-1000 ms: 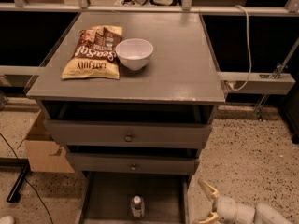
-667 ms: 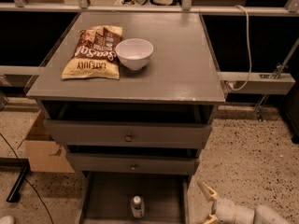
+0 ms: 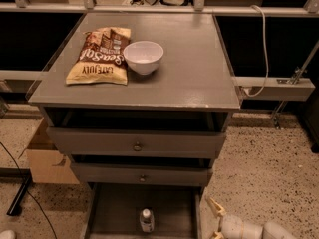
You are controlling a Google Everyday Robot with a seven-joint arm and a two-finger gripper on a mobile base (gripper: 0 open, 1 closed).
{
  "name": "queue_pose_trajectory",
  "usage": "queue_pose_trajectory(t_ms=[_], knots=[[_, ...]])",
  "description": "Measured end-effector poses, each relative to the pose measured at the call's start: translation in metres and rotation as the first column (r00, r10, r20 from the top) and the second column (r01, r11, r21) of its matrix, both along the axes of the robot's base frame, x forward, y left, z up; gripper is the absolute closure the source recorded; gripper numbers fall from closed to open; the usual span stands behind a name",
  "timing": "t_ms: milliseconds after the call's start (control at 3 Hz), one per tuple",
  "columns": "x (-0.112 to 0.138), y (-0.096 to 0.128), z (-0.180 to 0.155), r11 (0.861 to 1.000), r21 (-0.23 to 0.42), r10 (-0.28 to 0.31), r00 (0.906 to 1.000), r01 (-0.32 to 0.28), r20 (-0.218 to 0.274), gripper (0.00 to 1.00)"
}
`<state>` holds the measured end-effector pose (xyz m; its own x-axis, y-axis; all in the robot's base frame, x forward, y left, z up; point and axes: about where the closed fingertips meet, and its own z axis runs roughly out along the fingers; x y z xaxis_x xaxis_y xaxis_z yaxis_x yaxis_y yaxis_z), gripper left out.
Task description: Pick blue plastic bottle from bottom drawer and place on counter
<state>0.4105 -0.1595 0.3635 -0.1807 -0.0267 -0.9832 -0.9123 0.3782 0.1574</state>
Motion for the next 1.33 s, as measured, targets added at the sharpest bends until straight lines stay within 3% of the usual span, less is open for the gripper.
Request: queue_pose_trajectory(t_ms=[667, 1333], knots=[[0.001, 0.012, -0.007, 1.0, -0.013, 0.001, 0.9999, 0.0, 0.016, 0.0], [0.018, 0.054, -0.02, 1.0, 0.003, 0.021, 0.9985, -0.021, 0.051, 0.0]])
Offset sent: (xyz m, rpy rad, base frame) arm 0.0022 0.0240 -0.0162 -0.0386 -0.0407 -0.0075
